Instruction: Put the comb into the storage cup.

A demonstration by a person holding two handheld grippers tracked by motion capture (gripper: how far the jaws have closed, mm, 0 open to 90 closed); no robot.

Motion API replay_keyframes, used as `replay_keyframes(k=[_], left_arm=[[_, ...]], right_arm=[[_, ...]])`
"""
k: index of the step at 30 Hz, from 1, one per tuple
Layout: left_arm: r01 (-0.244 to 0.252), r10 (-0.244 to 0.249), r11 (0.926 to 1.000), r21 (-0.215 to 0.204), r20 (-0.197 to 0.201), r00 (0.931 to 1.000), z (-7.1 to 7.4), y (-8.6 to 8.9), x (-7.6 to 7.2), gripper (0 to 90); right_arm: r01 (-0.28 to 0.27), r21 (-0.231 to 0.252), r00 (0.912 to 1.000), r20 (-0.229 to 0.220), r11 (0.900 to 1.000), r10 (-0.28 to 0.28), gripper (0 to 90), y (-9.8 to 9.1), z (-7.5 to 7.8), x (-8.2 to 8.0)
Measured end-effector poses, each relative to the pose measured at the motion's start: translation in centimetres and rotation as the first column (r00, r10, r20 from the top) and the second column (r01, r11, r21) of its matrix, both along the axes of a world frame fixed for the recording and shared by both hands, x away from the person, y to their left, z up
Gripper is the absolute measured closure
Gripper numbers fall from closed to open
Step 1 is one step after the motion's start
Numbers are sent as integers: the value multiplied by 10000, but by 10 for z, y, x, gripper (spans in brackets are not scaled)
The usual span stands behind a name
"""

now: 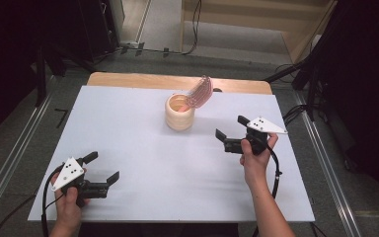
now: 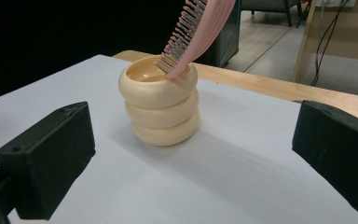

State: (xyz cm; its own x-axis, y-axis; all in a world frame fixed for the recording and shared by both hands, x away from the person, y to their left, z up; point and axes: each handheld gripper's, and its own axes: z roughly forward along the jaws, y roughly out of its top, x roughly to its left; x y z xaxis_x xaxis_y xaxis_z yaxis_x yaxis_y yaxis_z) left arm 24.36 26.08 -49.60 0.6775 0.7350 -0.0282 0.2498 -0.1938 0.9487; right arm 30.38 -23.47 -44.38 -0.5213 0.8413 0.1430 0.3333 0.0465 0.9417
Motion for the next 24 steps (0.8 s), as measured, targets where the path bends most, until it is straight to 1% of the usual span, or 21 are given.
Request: replay_keyframes(k=[8,14,16,19,21,24], left_arm=[[11,-11,10000,21,8,10000,0,0,0,0],[3,-3,10000,42,12,10000,0,0,0,0],[9,-9,10000,50,10,10000,0,0,0,0],[-1,1,10000,52,17,10000,0,0,0,0],[1,-1,10000,50,24,10000,0,0,0,0],[9,-10,10000,73,25,10000,0,0,0,0]], right_arm=[[72,-58,10000,-32,10000,-72,0,-11,-6,-11],[175,-7,9998,-27,9998,-175,0,-20,-11,-19],[203,79,9998,-51,9998,-203,0,-23,-12,-21],[285,105,9996,-91,9995,-284,0,-26,-13,-26],[308,59,9995,-20,9995,-308,0,-30,-14,-28],[372,88,9993,-36,9993,-371,0,-33,-15,-32]])
